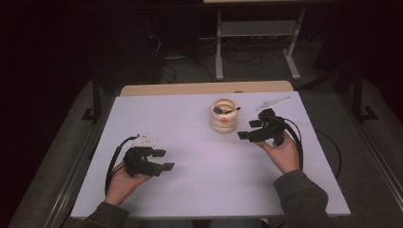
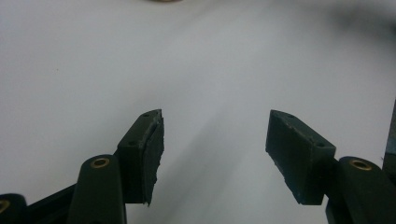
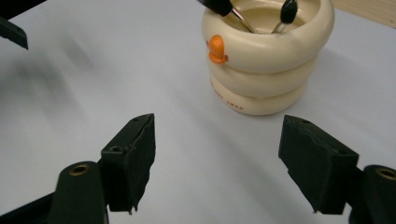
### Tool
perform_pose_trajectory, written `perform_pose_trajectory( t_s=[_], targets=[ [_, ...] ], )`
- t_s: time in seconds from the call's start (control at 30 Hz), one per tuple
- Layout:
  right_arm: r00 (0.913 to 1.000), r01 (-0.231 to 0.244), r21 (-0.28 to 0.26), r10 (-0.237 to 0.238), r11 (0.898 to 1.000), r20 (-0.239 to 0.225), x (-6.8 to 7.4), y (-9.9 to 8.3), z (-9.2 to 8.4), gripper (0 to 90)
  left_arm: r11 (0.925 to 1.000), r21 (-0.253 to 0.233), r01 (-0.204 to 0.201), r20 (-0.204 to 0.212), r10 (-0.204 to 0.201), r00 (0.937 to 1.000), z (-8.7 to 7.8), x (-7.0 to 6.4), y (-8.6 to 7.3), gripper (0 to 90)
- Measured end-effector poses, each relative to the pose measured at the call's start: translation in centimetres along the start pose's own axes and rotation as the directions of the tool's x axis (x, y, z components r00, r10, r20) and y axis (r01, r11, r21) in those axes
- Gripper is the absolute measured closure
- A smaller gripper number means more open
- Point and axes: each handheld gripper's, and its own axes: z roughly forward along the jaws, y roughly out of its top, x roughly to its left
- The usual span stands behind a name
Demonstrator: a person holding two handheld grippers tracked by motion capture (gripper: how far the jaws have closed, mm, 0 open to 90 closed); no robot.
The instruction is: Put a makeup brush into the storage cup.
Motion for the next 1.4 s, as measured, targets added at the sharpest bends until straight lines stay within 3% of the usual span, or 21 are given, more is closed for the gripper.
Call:
perform_pose_trajectory(
  t_s=[0.37, 0.63, 0.67, 0.7, 0.73, 1.4],
  targets=[
    [0.9999, 0.0, -0.031, -0.001, 1.0, -0.015, 0.5, -2.0, -0.6, 24.6, 0.9998, 0.002, 0.021, -0.009, -0.021, 0.9997, 0.1, -0.1, -0.4, 33.1],
    [0.9997, 0.006, -0.041, -0.007, 0.999, -0.023, 0.9, -3.2, -0.9, 23.9, 0.9999, 0.002, 0.014, -0.028, -0.014, 0.9995, 0.0, -0.5, -0.9, 31.4],
    [0.9997, -0.006, -0.041, 0.005, 0.999, -0.025, 1.0, -3.3, -1.1, 23.8, 0.9999, 0.01, -0.005, -0.033, 0.005, 0.9995, -0.1, -0.4, -0.9, 31.4],
    [0.9997, 0.004, -0.046, -0.005, 0.999, -0.024, 1.0, -3.5, -1.1, 23.7, 0.9999, 0.002, 0.015, -0.032, -0.015, 0.9994, -0.1, -0.6, -1.1, 31.2],
    [0.9997, -0.004, -0.044, 0.003, 0.999, -0.024, 1.1, -3.7, -1.3, 23.6, 0.9999, 0.011, 0.002, -0.04, -0.001, 0.9992, -0.2, -0.5, -1.2, 31.0],
    [0.9993, 0.003, -0.054, -0.005, 0.999, -0.037, 2.5, -7.6, -1.8, 21.3, 0.9994, -0.028, 0.019, -0.085, -0.021, 0.9961, -0.9, -0.6, -2.5, 28.0]
  ],
)
